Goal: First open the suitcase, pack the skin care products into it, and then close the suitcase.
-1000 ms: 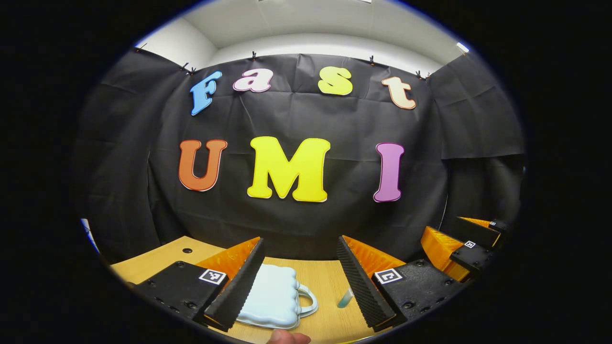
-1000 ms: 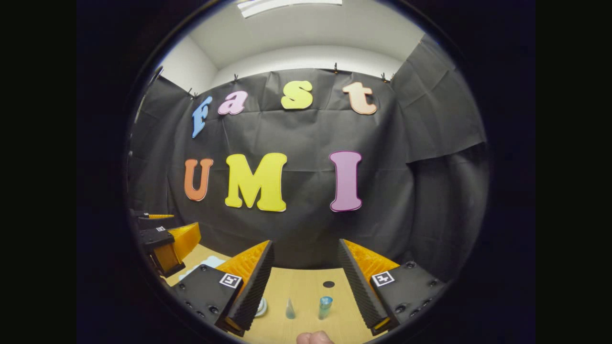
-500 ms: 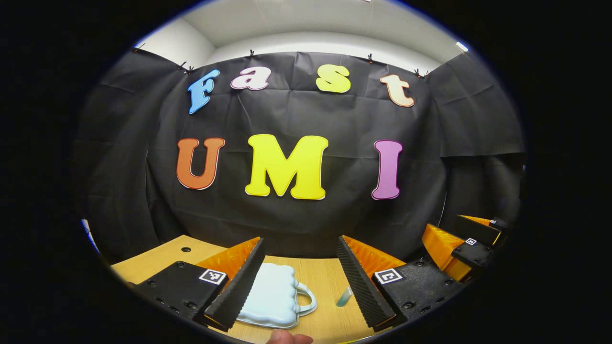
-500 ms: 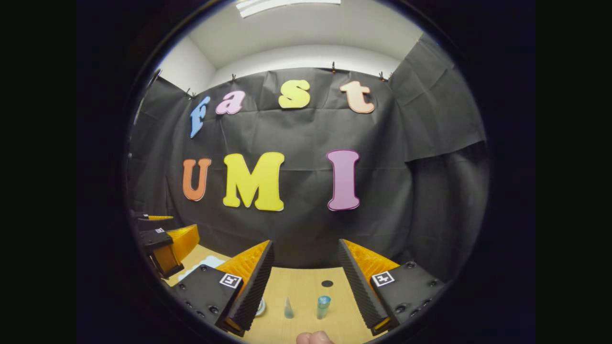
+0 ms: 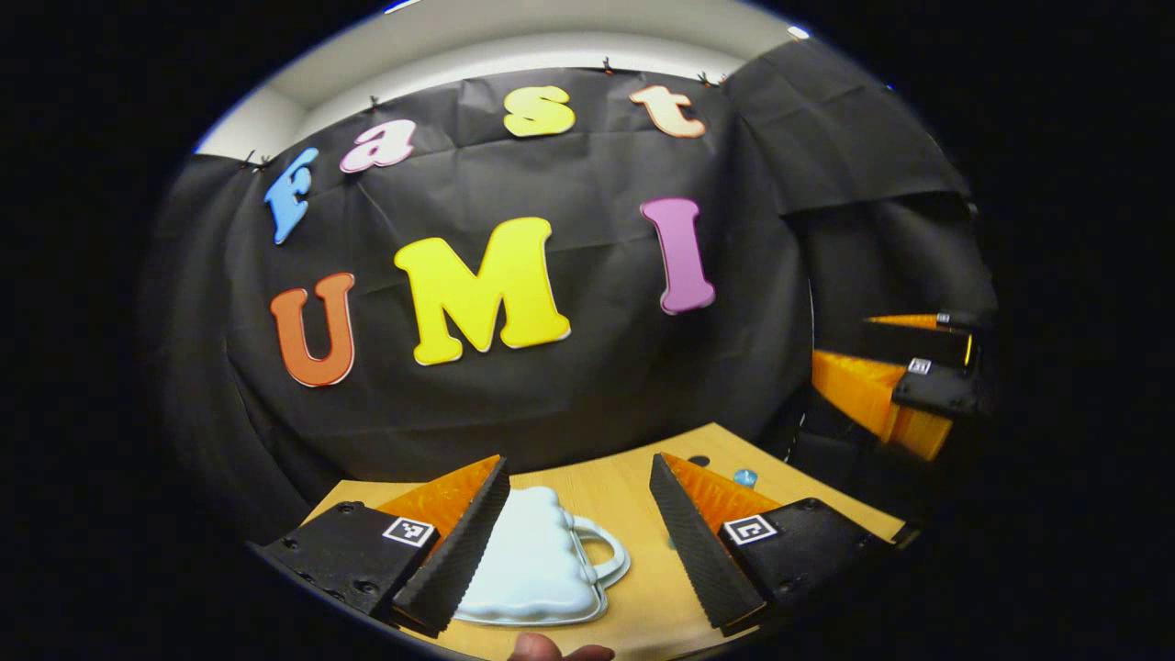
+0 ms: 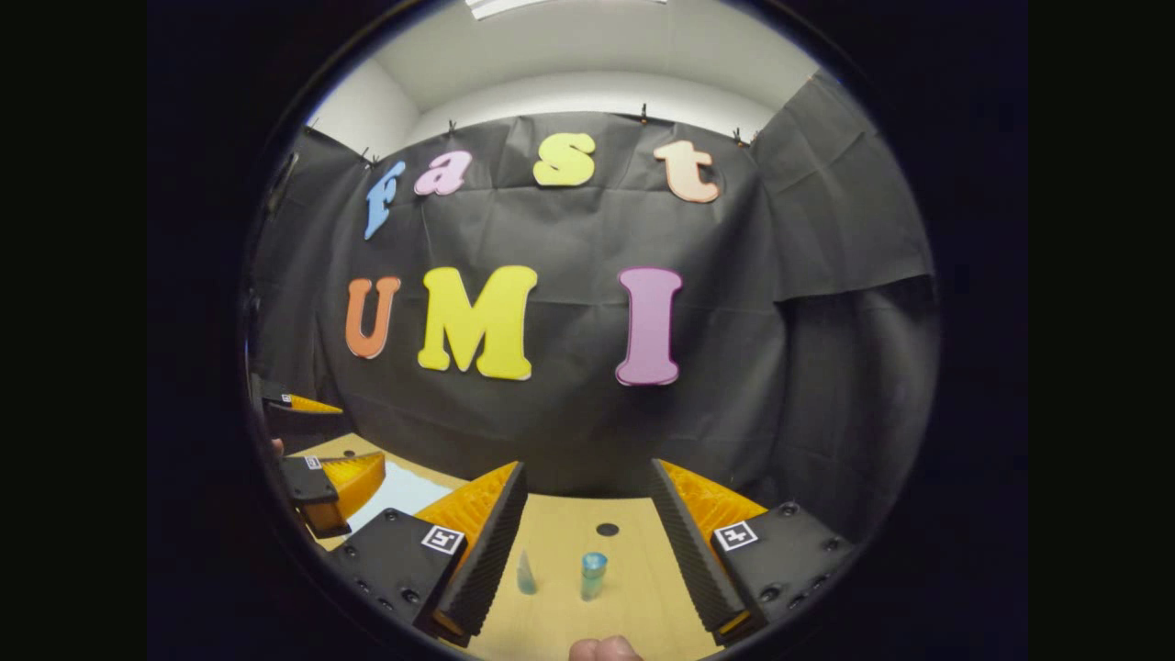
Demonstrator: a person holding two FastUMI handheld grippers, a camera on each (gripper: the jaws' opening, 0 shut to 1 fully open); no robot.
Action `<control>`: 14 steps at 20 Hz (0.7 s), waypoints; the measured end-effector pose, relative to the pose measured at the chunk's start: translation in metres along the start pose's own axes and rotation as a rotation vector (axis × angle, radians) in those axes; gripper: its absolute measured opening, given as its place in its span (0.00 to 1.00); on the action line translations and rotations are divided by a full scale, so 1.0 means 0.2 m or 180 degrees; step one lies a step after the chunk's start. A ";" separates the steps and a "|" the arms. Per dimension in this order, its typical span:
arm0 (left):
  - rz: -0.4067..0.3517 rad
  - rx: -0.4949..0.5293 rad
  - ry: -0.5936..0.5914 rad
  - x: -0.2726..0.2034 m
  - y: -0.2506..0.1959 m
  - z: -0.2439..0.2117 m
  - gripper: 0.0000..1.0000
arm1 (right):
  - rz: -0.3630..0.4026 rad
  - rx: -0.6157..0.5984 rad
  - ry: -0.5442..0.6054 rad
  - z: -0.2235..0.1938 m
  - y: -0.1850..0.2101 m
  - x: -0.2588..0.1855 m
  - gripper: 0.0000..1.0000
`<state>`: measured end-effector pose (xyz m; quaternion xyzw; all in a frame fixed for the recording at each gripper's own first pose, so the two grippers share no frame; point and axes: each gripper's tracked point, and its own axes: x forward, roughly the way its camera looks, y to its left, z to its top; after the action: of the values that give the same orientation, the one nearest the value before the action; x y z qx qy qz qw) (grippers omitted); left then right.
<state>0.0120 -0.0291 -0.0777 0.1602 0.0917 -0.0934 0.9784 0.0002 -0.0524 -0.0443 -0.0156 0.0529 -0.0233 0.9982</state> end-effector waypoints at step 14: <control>-0.0568 0.2426 0.1497 0.42 -0.15 -0.94 0.97 | -0.0659 -0.0015 0.0370 -0.28 -0.53 -0.07 0.80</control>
<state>0.0581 -0.0075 -0.2793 0.5172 0.2839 -0.1655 0.7903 -0.0251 -0.1591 -0.0953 -0.0220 0.1089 -0.1271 0.9857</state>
